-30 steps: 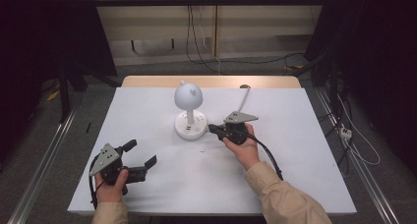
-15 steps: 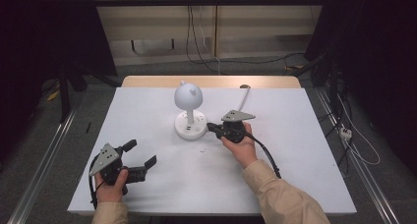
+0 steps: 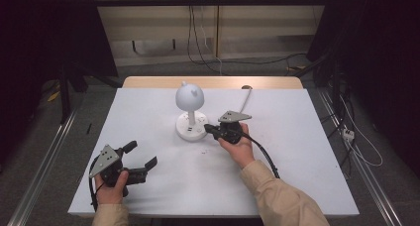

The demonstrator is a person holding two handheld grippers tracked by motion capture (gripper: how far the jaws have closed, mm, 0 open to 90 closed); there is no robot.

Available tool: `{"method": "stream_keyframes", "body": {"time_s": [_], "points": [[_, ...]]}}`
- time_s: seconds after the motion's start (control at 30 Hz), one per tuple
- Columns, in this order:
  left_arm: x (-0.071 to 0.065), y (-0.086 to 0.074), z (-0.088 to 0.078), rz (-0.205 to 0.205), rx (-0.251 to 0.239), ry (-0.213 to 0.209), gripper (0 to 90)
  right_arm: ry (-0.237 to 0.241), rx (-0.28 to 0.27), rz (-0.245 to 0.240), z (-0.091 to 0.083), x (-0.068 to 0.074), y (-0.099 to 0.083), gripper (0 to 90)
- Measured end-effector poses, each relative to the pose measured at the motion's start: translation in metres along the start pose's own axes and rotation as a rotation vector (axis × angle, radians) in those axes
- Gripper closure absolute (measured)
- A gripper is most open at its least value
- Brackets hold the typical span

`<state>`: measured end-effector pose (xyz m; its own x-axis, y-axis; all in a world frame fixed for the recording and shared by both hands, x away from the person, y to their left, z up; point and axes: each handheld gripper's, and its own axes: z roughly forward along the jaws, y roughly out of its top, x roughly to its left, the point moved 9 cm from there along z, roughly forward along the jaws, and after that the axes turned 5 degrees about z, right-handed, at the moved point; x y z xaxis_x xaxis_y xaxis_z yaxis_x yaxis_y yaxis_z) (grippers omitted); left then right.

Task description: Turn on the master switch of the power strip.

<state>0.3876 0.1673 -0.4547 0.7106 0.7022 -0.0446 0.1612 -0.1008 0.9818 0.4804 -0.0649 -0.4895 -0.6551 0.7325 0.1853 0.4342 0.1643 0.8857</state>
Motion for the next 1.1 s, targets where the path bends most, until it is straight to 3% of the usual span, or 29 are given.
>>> {"method": "stream_keyframes", "body": {"time_s": [0.27, 1.1], "points": [[0.0, 0.0, 0.001, 0.004, 0.004, -0.001, 3.7, -0.009, 0.005, 0.002, 0.002, -0.004, 0.0, 90.0], [0.0, -0.001, 0.0, -0.004, 0.001, -0.001, 3.7, 0.005, 0.026, -0.017, 0.018, 0.002, -0.001, 90.0]]}}
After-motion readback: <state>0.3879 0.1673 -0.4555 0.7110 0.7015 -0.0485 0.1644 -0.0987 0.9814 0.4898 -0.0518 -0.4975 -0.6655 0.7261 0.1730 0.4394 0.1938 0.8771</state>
